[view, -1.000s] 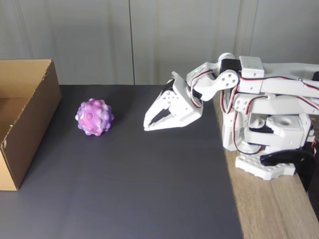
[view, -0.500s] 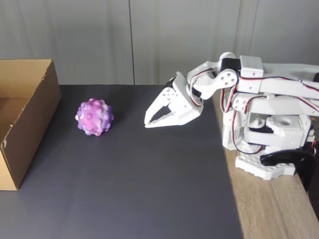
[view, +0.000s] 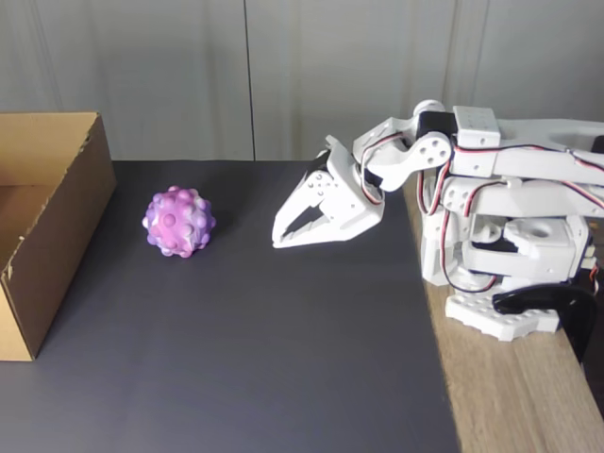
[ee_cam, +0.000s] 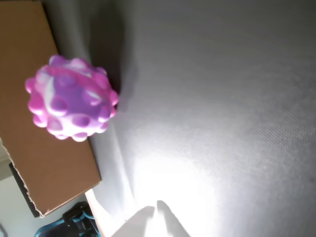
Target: Grasp a ball and put it in the box.
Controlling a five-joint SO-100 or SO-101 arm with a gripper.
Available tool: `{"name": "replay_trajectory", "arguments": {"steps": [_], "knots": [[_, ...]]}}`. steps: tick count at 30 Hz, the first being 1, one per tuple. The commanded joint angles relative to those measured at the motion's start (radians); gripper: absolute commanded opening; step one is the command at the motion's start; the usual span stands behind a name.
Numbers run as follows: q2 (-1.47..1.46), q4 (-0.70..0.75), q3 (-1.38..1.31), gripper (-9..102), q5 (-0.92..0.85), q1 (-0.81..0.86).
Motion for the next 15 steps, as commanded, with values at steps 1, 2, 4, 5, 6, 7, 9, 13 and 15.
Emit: {"name": "replay_trajectory", "arguments": {"steps": [1,2,4,5,6,7,9,13,15], "knots": [[0.006,0.003,-0.011,0,0.025,-0.02],[0.006,0.003,-0.011,0,0.035,-0.028],[0.006,0.003,-0.011,0,0.043,-0.034],[0.006,0.003,-0.011,0,0.043,-0.032],[0.006,0.003,-0.011,0,0.046,-0.032],[0.006,0.003,-0.011,0,0.049,-0.032],[0.006,0.003,-0.011,0,0.055,-0.032],[0.006,0.002,-0.011,2,0.055,-0.041],[0.005,-0.006,-0.015,3,0.063,-0.046]]}}
